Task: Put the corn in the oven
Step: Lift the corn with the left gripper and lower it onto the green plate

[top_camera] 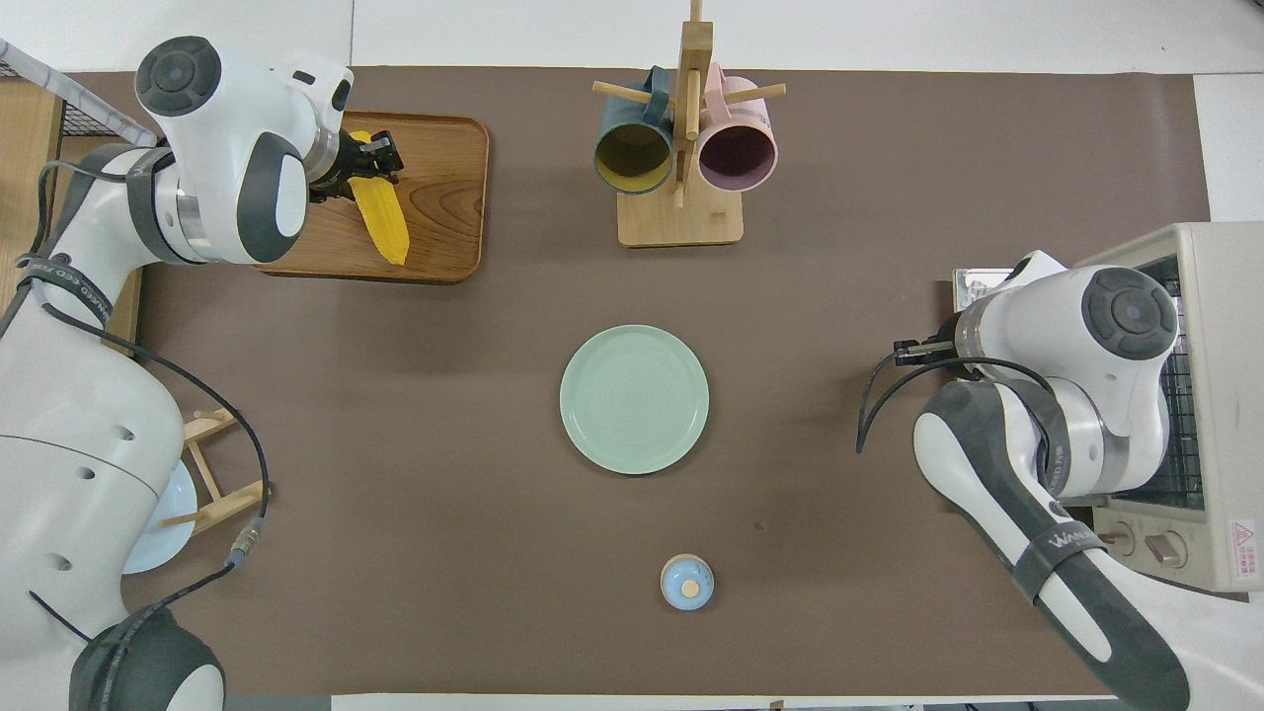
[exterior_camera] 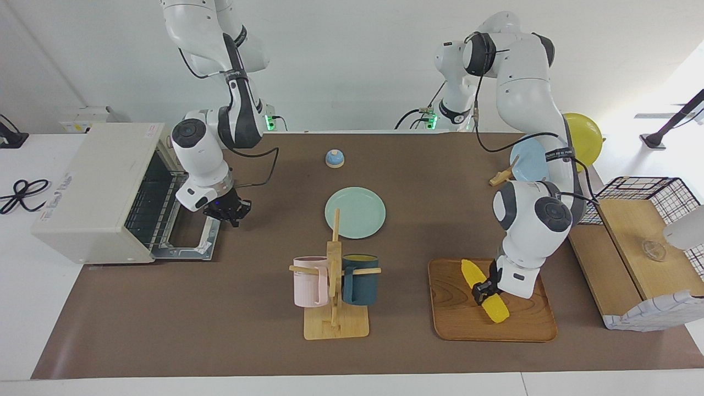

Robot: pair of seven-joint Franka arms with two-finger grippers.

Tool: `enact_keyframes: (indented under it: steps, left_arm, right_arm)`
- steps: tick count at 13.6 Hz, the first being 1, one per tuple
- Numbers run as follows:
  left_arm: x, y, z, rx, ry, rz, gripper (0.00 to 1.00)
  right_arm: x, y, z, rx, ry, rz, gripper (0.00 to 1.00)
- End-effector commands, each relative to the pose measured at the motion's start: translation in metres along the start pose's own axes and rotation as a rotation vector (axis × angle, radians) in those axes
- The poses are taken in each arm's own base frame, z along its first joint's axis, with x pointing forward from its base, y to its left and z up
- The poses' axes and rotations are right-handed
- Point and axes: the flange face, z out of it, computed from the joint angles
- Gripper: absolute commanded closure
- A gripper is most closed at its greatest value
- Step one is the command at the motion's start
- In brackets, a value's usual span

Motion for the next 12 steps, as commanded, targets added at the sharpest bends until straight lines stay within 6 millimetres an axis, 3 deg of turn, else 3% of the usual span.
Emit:
enact_keyframes:
  steps: [1,3,4,5,6,8,10,12]
  left_arm:
    - [-0.002,0.005,-0.018,0.026,-0.006,0.001,1.00]
    - [-0.006,0.013,-0.059,0.021,-0.014,0.004,1.00]
    - [-0.012,0.018,-0.085,0.013,-0.001,0.000,1.00]
    - [-0.026,0.019,-0.109,0.016,-0.019,-0.009,1.00]
    - [-0.049,0.031,-0.133,0.019,-0.037,0.000,1.00]
    - [-0.098,0.061,-0.158,0.024,-0.055,-0.035,1.00]
    - [-0.150,0.099,-0.165,0.027,-0.071,-0.018,1.00]
    - [-0.195,0.128,-0.156,0.033,-0.088,0.014,1.00]
  right_arm:
    - [0.016,-0.015,-0.034,0.019,-0.018,-0.006,1.00]
    - [0.017,-0.015,-0.053,0.021,-0.048,-0.008,0.97]
    - [0.015,-0.016,-0.064,0.022,-0.056,-0.011,0.82]
    - [0.012,-0.016,-0.079,0.023,-0.063,-0.011,0.70]
    - [0.008,-0.016,-0.087,0.024,-0.073,-0.010,0.67]
    - [0.000,-0.018,-0.102,0.025,-0.092,0.007,0.62]
    - [-0.006,-0.028,-0.116,0.025,-0.086,0.032,0.62]
    - [-0.009,-0.029,-0.146,0.026,-0.081,0.029,0.62]
